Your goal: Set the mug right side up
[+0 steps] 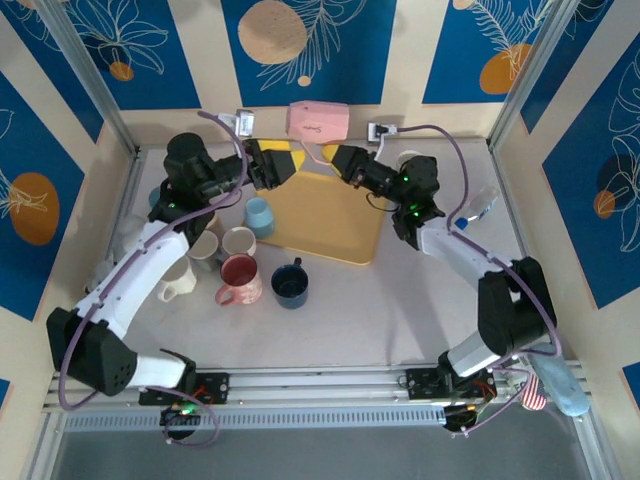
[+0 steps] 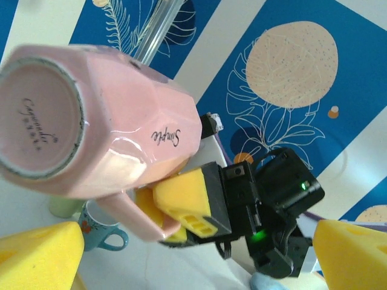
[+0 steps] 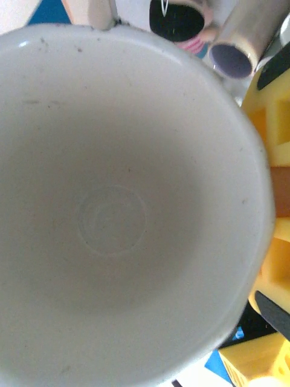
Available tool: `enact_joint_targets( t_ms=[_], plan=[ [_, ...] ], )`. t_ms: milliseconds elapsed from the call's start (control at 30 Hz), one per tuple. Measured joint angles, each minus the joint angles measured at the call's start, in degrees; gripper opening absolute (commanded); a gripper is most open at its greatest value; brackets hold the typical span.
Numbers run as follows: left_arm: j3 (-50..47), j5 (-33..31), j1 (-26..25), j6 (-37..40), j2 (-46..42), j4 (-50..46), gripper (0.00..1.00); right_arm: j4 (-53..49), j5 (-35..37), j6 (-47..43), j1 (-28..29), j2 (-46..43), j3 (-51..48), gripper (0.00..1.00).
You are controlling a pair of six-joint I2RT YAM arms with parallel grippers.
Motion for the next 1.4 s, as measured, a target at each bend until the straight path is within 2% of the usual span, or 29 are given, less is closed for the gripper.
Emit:
enact_joint_targets(
  t_ms=[200,367,600,800,1033,1400],
  plan=[
    [-1.36,0.31,2.14,6.97,-4.5,-9.22,0.97,-22.53,1.62,-12.83,-3.21,-11.63,-1.46,0.0],
    [0.61,-1.03,2.32,17.53,-5.11,-24.0,0.98,-46.56,6.1,-26.99,-4.57,-20.48,0.92,0.0],
    [1.31,-4.26,2.32,28.06,-5.75,-36.98,0.98,-76.08,18.69,-41.72,-8.31,-28.41,4.02,0.0],
    [0.31,-5.07,2.32,30.08,-6.47,-38.71,0.98,-93.53,30.12,-45.2,-12.96,-28.74,4.17,0.0],
    [-1.2,-5.25,2.32,30.86,-6.43,-38.75,0.99,-102.64,39.85,-46.23,-16.85,-19.58,5.25,0.0],
    [-2.27,-8.0,2.32,33.92,-4.74,-40.28,0.99,-99.21,47.82,-50.49,-18.53,-10.4,5.53,0.0]
  ],
)
